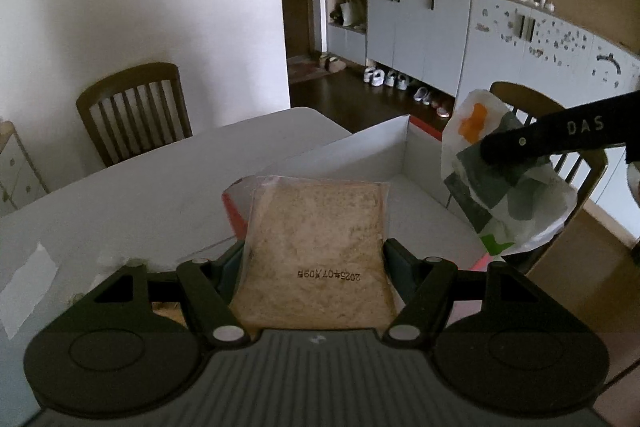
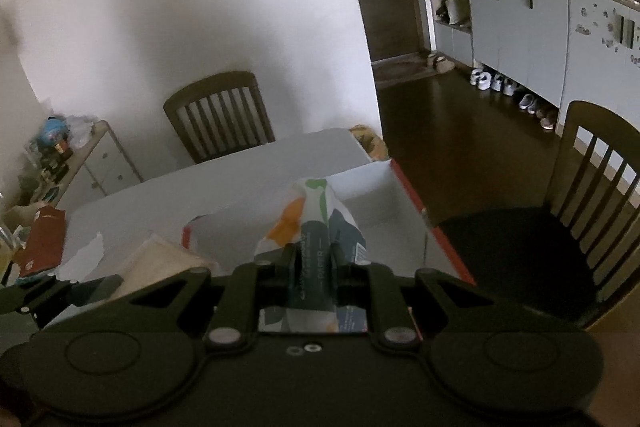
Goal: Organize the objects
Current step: 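Carry both items over the red shoebox and lower them inside, then open both tools to release the items and lift out of the box, then grasp the black snack packet with the left tool while the right tool reaches the pink tube box, then lift the black packet with the left tool while the right tool lifts the pink tube box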
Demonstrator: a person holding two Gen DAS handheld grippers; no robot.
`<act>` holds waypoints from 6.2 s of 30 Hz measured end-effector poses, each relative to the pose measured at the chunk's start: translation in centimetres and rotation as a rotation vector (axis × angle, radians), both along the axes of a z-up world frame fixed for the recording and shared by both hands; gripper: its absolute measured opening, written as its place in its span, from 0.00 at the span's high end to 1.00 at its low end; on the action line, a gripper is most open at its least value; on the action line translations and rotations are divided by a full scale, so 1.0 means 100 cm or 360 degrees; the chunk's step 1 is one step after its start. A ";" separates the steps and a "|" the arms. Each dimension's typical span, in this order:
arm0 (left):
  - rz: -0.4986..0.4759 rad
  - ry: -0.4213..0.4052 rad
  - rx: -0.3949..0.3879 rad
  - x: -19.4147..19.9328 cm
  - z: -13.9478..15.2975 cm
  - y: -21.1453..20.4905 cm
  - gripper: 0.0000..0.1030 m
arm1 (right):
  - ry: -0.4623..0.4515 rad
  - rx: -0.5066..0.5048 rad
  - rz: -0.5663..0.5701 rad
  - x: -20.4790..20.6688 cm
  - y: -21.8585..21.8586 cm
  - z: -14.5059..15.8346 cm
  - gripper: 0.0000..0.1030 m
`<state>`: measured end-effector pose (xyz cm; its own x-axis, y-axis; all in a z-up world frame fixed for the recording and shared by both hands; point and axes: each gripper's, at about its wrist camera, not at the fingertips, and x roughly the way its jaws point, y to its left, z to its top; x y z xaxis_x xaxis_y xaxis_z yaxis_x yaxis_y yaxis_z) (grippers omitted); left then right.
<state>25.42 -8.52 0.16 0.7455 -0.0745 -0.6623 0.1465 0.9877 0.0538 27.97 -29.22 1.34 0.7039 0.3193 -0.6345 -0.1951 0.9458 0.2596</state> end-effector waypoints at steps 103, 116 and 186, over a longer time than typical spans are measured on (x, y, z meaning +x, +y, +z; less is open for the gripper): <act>0.0027 0.0066 -0.0390 -0.052 -0.003 0.093 0.00 | -0.0047 -0.0076 0.0213 -0.084 0.097 -0.015 0.07; 0.0163 0.0042 -0.0390 -0.094 -0.022 0.172 0.00 | -0.0026 -0.0091 0.0221 -0.113 0.152 -0.021 0.00; 0.0458 0.0212 -0.0089 -0.050 -0.152 0.293 0.25 | 0.0446 -0.0486 0.0098 -0.032 0.315 -0.147 0.67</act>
<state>20.45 20.74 -15.00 0.6482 0.0881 -0.7564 -0.1374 0.9905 -0.0024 24.76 2.32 -13.39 0.4762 0.1229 -0.8707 -0.2155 0.9763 0.0200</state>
